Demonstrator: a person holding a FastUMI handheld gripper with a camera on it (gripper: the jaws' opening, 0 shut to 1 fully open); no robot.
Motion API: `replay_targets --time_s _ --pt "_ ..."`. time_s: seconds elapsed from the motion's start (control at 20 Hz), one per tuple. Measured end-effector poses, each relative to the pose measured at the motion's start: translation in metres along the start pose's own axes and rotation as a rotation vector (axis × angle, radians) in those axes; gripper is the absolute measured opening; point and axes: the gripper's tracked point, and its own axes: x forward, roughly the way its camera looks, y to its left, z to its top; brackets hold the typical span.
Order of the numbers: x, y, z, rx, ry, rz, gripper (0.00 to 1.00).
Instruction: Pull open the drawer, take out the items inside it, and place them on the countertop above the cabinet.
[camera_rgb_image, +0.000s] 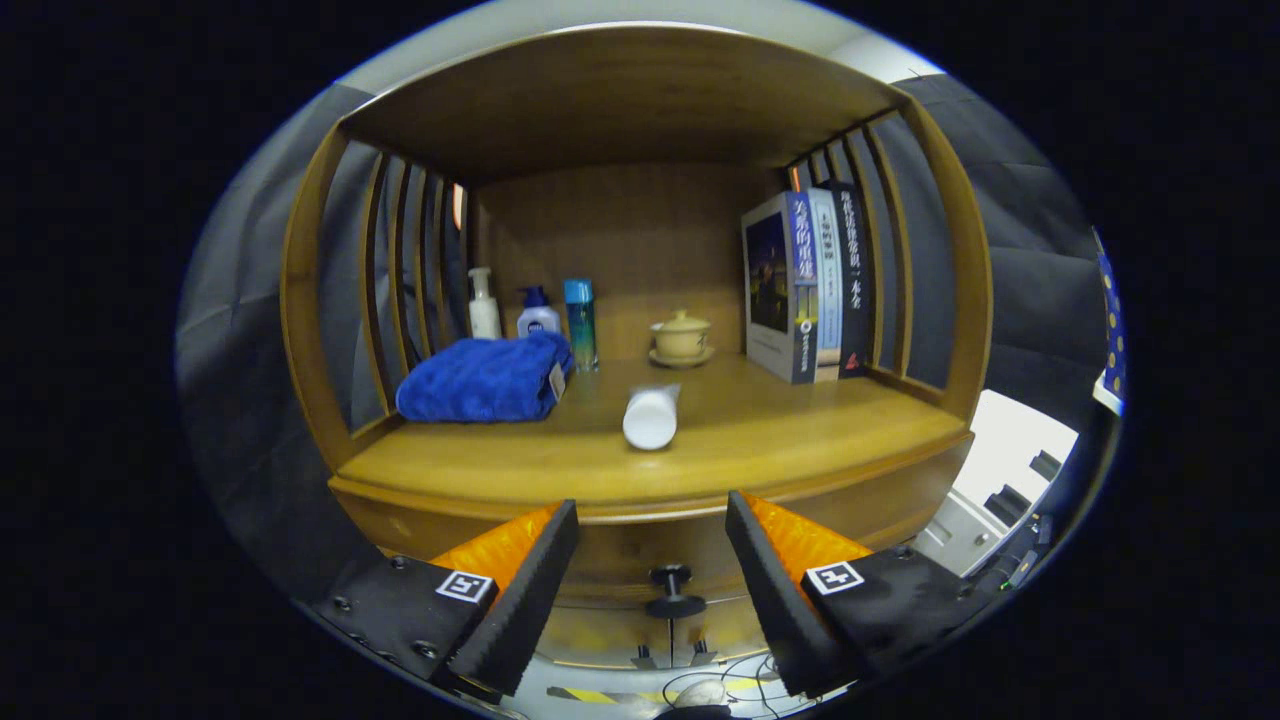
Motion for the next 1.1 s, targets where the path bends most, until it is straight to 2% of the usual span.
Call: replay_targets --time_s 0.4,0.65,0.8,1.1 --pt "-0.054 0.002 0.101 0.001 -0.118 0.002 0.98" --pt "-0.080 0.022 0.148 0.006 -0.190 0.046 0.98" --pt "-0.089 0.030 0.159 0.002 -0.214 0.065 0.98" --pt "-0.087 0.033 0.149 -0.008 -0.192 0.066 0.98"
